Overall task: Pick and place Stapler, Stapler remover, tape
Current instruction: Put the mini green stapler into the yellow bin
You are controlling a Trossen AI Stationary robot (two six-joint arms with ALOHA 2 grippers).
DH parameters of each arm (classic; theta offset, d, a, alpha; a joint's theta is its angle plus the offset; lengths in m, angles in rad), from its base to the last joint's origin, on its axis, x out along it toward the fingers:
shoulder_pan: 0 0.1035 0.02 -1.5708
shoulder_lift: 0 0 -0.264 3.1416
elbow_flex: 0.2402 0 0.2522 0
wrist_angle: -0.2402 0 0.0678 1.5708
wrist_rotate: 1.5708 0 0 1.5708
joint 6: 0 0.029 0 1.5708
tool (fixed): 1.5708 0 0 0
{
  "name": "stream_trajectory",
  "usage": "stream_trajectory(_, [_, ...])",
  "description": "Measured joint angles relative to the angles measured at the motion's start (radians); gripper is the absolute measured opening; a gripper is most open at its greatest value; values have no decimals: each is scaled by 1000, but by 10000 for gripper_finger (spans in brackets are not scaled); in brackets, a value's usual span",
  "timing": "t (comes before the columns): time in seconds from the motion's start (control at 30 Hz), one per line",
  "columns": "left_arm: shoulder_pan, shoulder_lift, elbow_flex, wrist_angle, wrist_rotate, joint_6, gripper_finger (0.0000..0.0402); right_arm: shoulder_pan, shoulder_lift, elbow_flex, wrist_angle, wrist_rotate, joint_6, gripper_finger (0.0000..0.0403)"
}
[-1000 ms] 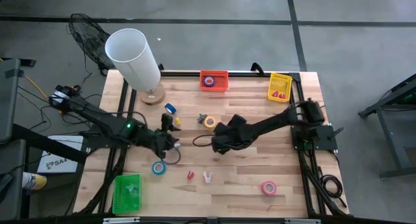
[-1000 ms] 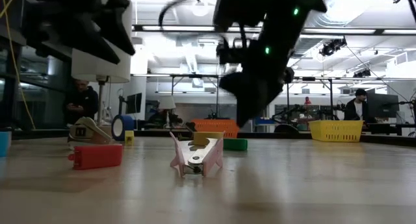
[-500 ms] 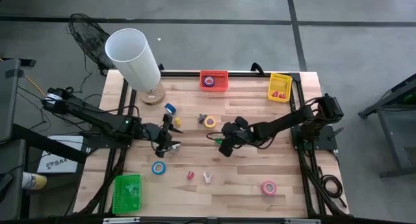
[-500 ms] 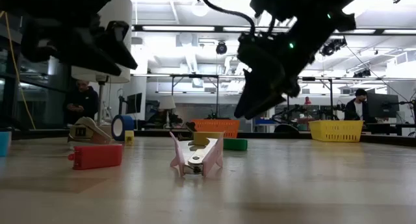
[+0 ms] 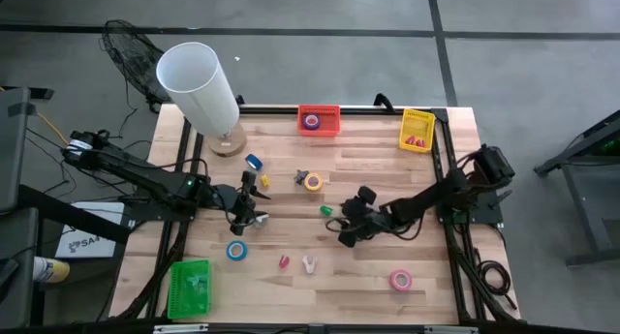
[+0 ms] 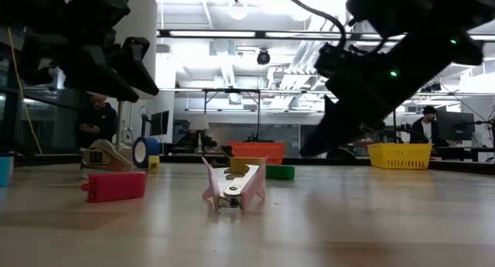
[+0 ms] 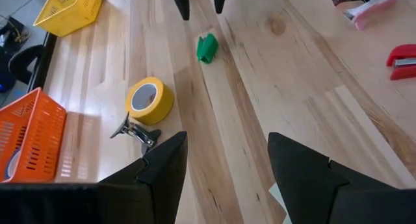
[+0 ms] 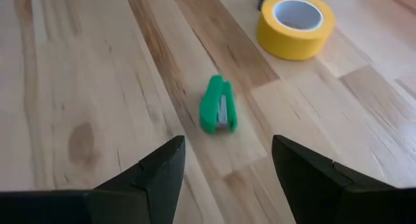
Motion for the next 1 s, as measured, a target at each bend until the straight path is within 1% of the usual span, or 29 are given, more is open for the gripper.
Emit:
stream_trajectory(0.1, [0, 0, 0, 0, 0, -2, 209, 19, 5, -10, 7, 25, 15, 222])
stream_trajectory(0.2, [0, 0, 0, 0, -1, -3, 209, 29, 37, -10, 23, 32, 21, 222])
stream_trajectory(0.33, [0, 0, 0, 0, -1, -3, 209, 29, 114, -11, 111, 22, 23, 222])
stream_trajectory(0.57, [0, 0, 1, 0, -1, -7, 209, 27, 194, -10, 252, 70, 24, 222])
stream_trajectory(0.8, [0, 0, 1, 0, -1, -7, 209, 27, 202, -10, 264, 112, 21, 222])
stream_trajectory(1.0, [0, 0, 1, 0, -1, -9, 209, -6, 203, -10, 284, 85, -4, 222])
